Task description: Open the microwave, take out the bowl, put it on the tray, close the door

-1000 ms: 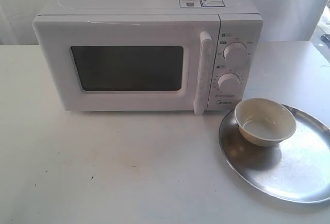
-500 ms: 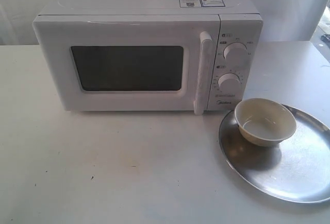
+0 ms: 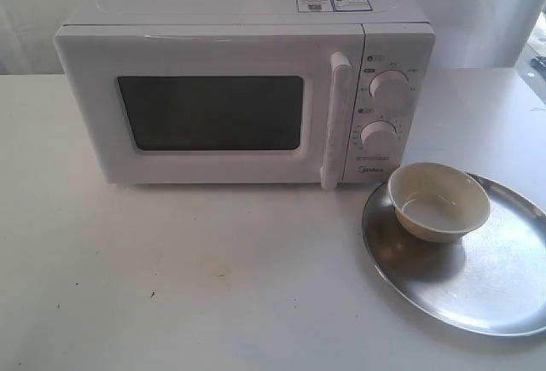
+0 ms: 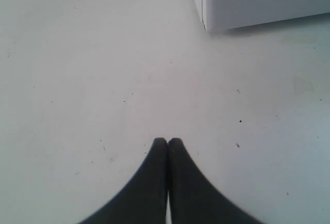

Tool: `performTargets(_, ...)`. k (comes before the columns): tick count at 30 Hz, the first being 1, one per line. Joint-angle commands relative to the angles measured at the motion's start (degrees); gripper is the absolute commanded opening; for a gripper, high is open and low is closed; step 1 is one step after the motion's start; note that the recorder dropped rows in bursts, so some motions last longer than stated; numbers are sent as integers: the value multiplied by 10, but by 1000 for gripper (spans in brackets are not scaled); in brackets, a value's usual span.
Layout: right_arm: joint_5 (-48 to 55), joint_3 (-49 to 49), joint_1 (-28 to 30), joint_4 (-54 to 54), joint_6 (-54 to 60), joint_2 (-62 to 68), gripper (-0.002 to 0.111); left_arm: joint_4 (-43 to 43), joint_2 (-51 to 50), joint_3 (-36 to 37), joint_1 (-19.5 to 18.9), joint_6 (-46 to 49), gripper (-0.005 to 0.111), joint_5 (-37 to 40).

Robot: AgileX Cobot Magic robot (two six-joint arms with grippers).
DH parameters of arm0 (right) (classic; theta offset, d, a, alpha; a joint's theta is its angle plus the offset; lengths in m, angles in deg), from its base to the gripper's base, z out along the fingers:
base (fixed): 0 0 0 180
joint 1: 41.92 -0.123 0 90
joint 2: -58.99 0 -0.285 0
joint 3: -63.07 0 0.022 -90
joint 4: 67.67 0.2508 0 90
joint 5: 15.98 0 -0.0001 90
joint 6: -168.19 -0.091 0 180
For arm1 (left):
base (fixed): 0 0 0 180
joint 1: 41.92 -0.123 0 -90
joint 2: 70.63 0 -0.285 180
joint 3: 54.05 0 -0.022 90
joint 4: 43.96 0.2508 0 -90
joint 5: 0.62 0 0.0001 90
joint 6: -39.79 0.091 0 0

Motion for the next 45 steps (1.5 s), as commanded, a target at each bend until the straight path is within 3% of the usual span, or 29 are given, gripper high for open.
performTargets(1,3,3,4,-167,-34,-4,0,-4,1,-1,2,-2,0,0)
performTargets(9,16,3,4,-185,36,-4,0,-4,1,-1,2,-2,0,0)
performTargets(19,16,3,4,-185,-24,-4,0,-4,1,-1,2,-2,0,0)
performTargets(45,24,3,4,-185,8,-4,0,-4,1,-1,2,-2,0,0)
